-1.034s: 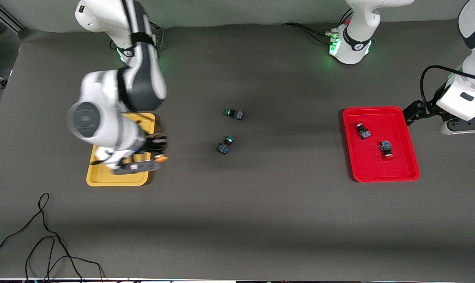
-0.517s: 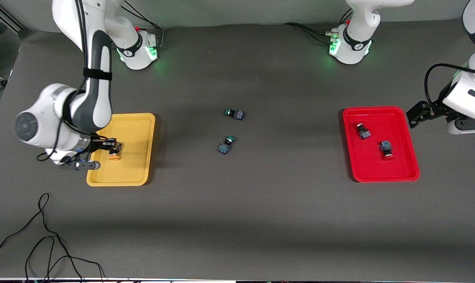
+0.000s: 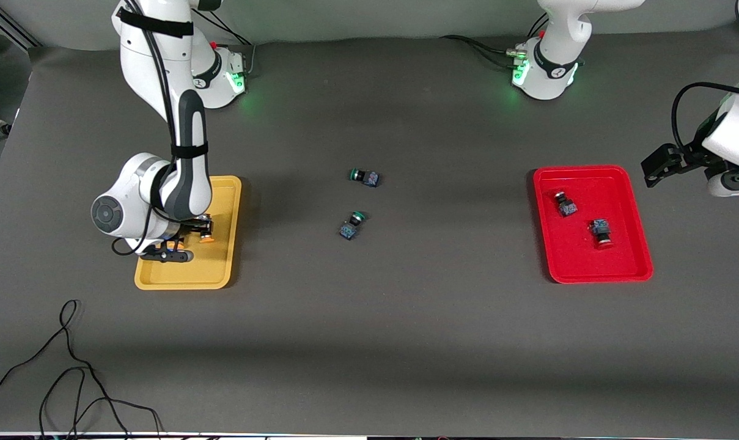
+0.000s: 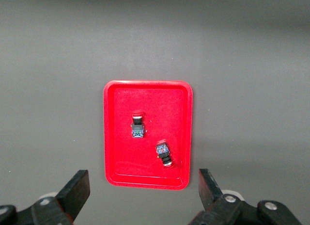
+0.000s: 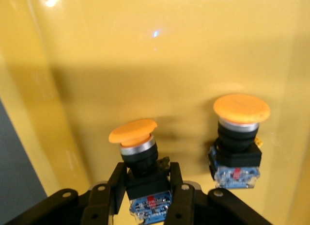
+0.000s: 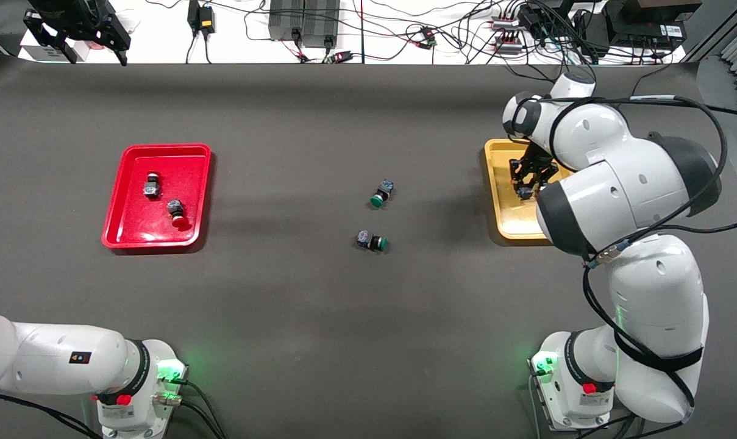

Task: Place red and yellow buttons in trays
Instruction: 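Lower the second yellow button into the yellow tray with the right gripper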

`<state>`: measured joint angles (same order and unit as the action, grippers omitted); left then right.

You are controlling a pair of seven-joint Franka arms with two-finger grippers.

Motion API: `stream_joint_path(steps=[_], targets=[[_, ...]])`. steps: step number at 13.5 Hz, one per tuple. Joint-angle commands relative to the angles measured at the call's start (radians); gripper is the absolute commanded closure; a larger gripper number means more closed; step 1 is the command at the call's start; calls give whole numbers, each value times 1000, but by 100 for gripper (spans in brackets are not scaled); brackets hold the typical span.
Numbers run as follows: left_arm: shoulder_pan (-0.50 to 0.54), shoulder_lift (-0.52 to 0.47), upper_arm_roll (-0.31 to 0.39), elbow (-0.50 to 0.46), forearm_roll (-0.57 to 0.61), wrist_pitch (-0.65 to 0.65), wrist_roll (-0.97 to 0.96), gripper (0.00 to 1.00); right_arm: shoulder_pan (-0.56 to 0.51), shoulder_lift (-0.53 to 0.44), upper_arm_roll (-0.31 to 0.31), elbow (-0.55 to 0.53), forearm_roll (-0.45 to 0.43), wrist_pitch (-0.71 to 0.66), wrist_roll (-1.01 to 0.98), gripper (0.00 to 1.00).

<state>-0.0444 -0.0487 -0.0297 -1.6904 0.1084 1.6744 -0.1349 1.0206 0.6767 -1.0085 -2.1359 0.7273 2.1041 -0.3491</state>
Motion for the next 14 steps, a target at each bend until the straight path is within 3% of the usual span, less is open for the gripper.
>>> stream_joint_path(steps=[1, 3, 6, 10, 12, 14], targets=[[-15, 4, 16, 18, 14, -7, 14, 0, -8, -22, 1, 28, 23, -10, 1, 0], [-17, 6, 14, 18, 14, -9, 12, 0, 7, -42, -30, 66, -2, -62, 28, 0], [-17, 7, 16, 18, 16, -7, 14, 0, 50, -46, -140, 222, -89, -266, 86, 0], [-20, 6, 11, 20, 16, -13, 11, 0, 212, -65, -347, 344, -127, -432, 134, 0], [-20, 6, 8, 21, 16, -13, 12, 0, 259, -65, -406, 381, -138, -470, 137, 0], [-20, 6, 7, 21, 16, -15, 12, 0, 259, -65, -421, 445, -152, -524, 142, 0]])
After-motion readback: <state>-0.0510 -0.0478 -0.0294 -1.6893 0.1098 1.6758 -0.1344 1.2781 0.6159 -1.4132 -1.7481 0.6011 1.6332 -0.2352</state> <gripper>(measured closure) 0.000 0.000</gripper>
